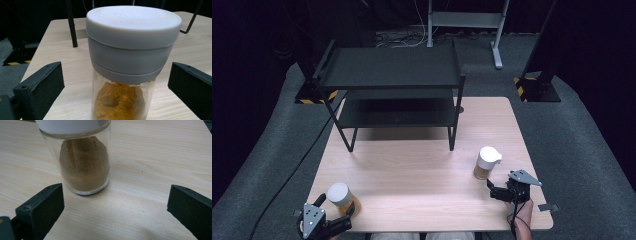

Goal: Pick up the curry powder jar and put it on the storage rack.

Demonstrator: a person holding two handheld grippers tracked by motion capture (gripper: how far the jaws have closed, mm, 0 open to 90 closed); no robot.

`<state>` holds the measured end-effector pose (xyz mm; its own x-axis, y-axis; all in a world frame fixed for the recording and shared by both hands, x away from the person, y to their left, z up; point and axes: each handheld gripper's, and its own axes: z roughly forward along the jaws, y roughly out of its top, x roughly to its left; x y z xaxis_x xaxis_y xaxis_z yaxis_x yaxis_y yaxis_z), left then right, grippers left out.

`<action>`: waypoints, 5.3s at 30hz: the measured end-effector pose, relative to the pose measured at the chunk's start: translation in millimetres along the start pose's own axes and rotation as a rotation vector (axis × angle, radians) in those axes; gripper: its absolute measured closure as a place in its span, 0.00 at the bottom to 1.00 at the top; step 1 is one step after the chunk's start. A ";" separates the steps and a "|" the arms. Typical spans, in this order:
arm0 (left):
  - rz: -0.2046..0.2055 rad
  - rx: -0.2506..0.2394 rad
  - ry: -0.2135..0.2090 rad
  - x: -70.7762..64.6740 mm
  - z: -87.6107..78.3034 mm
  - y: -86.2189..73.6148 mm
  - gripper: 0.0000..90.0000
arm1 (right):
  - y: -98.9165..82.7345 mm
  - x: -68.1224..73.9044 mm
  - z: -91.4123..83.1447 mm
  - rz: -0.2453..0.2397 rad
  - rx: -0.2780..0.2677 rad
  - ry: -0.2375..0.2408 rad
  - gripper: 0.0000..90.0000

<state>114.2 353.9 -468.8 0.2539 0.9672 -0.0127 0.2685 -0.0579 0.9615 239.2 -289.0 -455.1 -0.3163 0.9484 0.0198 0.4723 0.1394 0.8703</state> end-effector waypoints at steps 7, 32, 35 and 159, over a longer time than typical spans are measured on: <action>-0.004 -0.008 0.013 -3.3 7.6 -3.2 0.00 | 0.1 -0.6 0.1 0.000 0.001 0.003 0.00; -0.047 -0.062 -0.042 12.6 18.2 -15.6 0.15 | -0.3 -1.6 -0.1 0.006 -0.002 0.008 0.00; -0.047 -0.074 -0.052 12.5 17.0 -18.5 0.26 | -0.5 -2.5 -0.1 0.006 -0.003 0.011 0.00; 0.117 -0.111 -0.343 43.7 75.7 95.7 0.39 | -5.7 -13.6 -1.4 0.049 -0.033 0.052 0.00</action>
<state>221.3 371.8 -398.1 0.5779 0.8157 0.0259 0.1216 -0.1175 0.9856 239.7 -303.1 -459.6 -0.3362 0.9378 0.0870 0.4607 0.0832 0.8836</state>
